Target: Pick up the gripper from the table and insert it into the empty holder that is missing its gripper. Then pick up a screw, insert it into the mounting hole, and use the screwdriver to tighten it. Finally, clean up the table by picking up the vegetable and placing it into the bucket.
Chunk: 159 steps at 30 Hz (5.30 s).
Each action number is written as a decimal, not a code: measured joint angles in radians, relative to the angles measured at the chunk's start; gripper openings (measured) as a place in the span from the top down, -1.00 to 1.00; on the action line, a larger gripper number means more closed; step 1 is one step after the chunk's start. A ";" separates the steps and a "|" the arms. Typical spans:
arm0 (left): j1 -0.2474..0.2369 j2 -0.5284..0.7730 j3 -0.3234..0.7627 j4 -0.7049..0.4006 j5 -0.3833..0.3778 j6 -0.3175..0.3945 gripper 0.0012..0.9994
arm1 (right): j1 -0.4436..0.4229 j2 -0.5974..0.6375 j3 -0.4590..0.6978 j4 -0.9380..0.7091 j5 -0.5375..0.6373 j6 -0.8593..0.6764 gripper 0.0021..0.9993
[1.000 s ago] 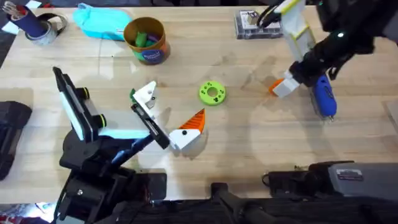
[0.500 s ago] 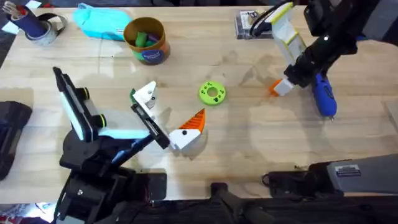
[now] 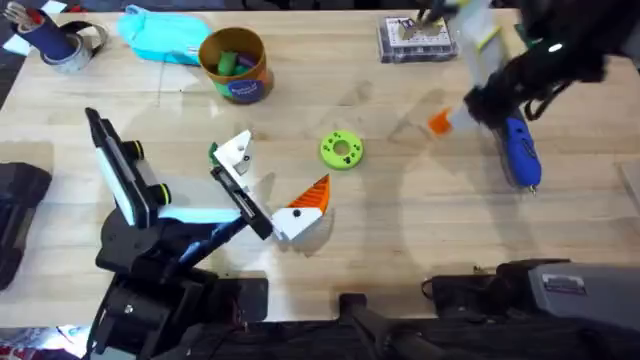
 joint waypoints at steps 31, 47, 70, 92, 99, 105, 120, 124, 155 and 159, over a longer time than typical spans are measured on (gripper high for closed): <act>0.000 0.000 0.000 0.000 0.000 0.000 -0.99 | 0.298 0.384 0.039 0.329 -1.206 0.794 0.98; 0.004 0.000 0.000 0.000 -0.021 0.000 -0.99 | 0.419 0.399 0.039 0.594 -1.328 0.968 0.98; 0.007 0.000 0.000 0.000 -0.054 -0.007 -0.99 | 0.450 0.460 0.039 0.759 -1.375 1.096 0.98; 0.013 0.000 0.000 -0.002 -0.094 -0.020 -0.99 | 0.535 0.554 0.041 1.215 -1.394 1.488 0.98; 0.015 0.000 0.000 -0.002 -0.084 -0.026 -0.99 | 0.534 0.558 0.045 1.228 -1.396 1.548 0.98; 0.015 0.000 0.001 -0.002 -0.082 -0.026 -0.99 | 0.533 0.558 0.045 1.228 -1.391 1.559 0.98; 0.015 0.000 0.001 -0.002 -0.084 -0.039 -0.99 | 0.535 0.558 0.045 1.235 -1.365 1.582 0.98; 0.015 0.000 0.001 -0.002 -0.086 -0.040 -0.99 | 0.537 0.558 0.045 1.262 -1.355 1.603 0.98; 0.003 0.000 0.001 0.000 -0.030 -0.020 -0.99 | 0.600 0.565 0.045 1.324 -1.316 1.654 -0.69; 0.003 0.000 0.001 0.000 -0.023 -0.018 -0.99 | 0.585 0.565 0.045 1.324 -1.317 1.653 -0.98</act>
